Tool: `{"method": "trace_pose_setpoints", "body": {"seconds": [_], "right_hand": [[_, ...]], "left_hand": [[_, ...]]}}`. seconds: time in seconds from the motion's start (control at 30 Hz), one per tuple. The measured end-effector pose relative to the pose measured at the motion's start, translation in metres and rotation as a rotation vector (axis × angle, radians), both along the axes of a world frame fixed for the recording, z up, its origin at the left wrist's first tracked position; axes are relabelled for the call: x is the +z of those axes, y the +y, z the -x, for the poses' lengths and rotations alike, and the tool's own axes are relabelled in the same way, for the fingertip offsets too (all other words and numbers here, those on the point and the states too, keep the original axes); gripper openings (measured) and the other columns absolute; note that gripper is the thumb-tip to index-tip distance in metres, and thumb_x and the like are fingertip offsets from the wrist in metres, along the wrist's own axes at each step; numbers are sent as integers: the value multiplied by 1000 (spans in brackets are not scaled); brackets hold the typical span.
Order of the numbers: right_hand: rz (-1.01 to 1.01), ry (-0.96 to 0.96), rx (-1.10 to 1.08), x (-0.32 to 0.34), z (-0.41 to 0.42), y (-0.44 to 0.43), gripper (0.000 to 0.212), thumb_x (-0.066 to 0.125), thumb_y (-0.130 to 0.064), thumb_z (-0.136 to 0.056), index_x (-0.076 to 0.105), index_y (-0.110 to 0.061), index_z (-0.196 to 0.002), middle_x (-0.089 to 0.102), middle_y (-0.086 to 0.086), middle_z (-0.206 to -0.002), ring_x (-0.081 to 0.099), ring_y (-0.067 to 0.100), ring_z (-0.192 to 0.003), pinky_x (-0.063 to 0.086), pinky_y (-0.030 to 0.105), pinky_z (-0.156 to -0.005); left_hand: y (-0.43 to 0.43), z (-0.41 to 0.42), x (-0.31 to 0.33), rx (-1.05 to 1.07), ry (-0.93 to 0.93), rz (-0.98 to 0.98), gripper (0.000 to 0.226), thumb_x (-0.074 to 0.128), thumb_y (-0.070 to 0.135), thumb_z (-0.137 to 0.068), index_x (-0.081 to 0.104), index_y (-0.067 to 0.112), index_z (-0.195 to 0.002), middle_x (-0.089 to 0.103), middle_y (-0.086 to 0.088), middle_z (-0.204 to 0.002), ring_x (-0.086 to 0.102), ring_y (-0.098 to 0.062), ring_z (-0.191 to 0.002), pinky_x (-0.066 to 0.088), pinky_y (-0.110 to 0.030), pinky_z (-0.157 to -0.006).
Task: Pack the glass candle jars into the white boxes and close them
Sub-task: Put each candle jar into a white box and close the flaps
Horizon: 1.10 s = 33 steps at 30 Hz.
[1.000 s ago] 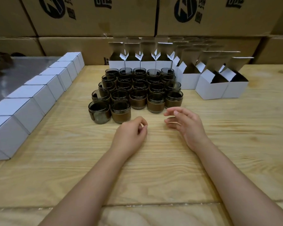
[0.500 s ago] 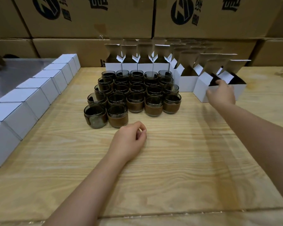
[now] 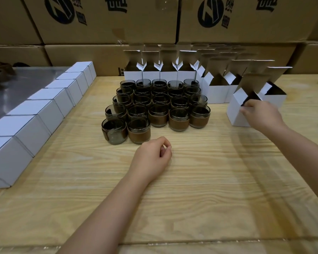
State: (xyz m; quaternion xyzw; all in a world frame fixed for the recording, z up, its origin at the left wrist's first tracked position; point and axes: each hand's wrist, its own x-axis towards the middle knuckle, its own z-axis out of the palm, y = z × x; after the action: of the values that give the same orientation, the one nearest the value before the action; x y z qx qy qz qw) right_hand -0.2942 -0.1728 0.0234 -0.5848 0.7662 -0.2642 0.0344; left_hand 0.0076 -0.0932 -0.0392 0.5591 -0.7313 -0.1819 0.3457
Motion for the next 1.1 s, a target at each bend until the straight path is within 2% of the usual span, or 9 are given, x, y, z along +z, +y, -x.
{"method": "trace_pose_setpoints", "body": {"seconds": [0.13,0.2,0.3,0.4,0.6,0.73,0.83,0.93,1.1], "right_hand": [[11,49,60,1,-22,46,22,49,-28,-96,65,-14,-101,59,13,-91,45,27,-84,33,33,-60],[13,88,101,2,-41,71,20,50,-28,-96,65,-15,-98,59,11,-89,49,30,-84,35,34,-60],[-3,107,183,7,-79,99,18,52,-29,-95,66,-19,-101,63,10,-92,55,32,-91,39,34,-63],[-23,128,268,9,-117,119,18,52,-33,-95,65,-25,-103,66,4,-95,58,27,-91,38,32,-63],[-11,138,366,10,-163,130,19,50,-35,-95,64,-25,-102,64,0,-89,58,23,-84,39,30,-62],[-57,83,419,17,-166,123,17,51,-32,-95,66,-26,-98,60,-2,-81,57,22,-81,39,30,-61],[79,-48,438,21,-157,114,16,56,-35,-92,70,-29,-98,54,-13,-68,58,16,-81,42,30,-63],[221,-28,424,13,-148,108,23,59,-40,-89,70,-29,-106,42,-15,-70,50,11,-81,38,29,-67],[457,-164,437,-6,-135,102,11,65,-22,-88,75,-18,-91,50,2,-77,48,14,-79,36,25,-67]], "left_hand": [[0,0,1,3,9,-3,10,59,27,-89,58,33,-81,52,13,-59,49,6,-67,36,-23,-59],[1,0,2,-9,8,-22,9,59,40,-88,58,34,-93,55,14,-66,51,5,-68,39,-23,-62],[3,0,3,-67,-31,-76,57,52,70,-77,43,41,-125,54,20,-99,51,2,-79,46,-26,-76],[5,-1,6,-172,51,-79,77,48,79,-69,22,54,-138,47,20,-126,48,3,-95,44,-30,-89],[5,-3,7,-325,114,19,115,77,60,-60,-2,59,-143,25,16,-154,30,-8,-138,31,-40,-110],[2,-6,5,-306,159,20,110,73,48,-65,-5,62,-141,28,13,-149,30,1,-134,36,-33,-107],[0,-7,3,-287,149,-2,114,77,41,-63,-4,66,-138,24,20,-138,30,16,-123,36,-28,-101],[1,-7,5,-283,153,-17,113,78,36,-65,-2,68,-138,27,15,-139,37,-5,-127,43,-42,-103],[3,-8,7,-270,132,-22,115,83,28,-68,0,71,-136,30,14,-133,42,-12,-123,44,-46,-101]]}}
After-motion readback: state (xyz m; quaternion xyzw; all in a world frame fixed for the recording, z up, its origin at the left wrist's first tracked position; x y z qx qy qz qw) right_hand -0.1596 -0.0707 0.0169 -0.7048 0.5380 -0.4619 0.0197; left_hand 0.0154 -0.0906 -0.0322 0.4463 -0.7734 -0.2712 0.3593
